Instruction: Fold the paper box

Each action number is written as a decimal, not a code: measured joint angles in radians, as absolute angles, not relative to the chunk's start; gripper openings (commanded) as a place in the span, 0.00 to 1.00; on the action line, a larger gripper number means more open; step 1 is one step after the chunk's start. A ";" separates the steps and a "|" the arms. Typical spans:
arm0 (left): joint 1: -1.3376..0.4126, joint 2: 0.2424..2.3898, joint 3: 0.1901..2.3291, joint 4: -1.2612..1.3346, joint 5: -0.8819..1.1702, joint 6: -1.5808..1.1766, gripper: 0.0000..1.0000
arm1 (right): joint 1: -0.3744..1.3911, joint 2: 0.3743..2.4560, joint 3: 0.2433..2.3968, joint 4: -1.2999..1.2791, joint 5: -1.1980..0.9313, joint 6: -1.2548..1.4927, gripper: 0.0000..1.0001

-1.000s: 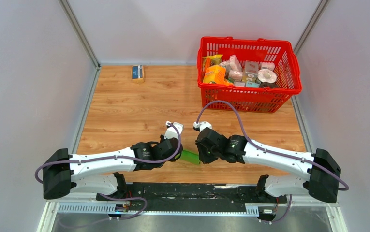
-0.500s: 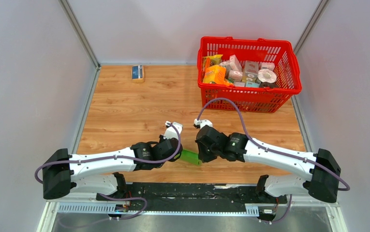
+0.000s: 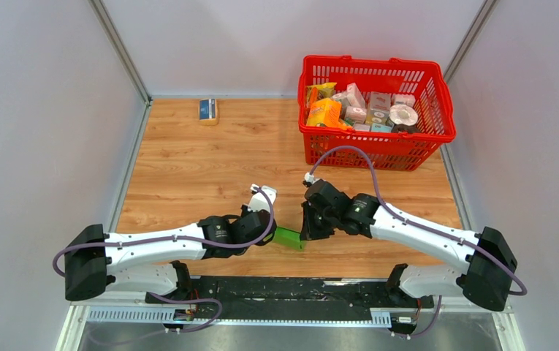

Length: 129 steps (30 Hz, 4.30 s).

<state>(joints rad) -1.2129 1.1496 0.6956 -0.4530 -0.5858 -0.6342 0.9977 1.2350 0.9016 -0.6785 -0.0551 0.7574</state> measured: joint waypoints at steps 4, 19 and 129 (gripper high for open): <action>-1.221 1.158 0.702 -0.454 -0.586 -0.634 0.00 | 0.957 1.224 0.874 -0.661 -0.099 0.788 0.00; -1.244 1.195 0.726 -0.453 -0.604 -0.634 0.00 | 0.788 1.160 0.717 -0.491 -0.299 0.890 0.00; -1.255 1.227 0.790 -0.555 -0.558 -0.753 0.00 | 1.076 1.041 0.710 -0.523 0.086 0.672 0.53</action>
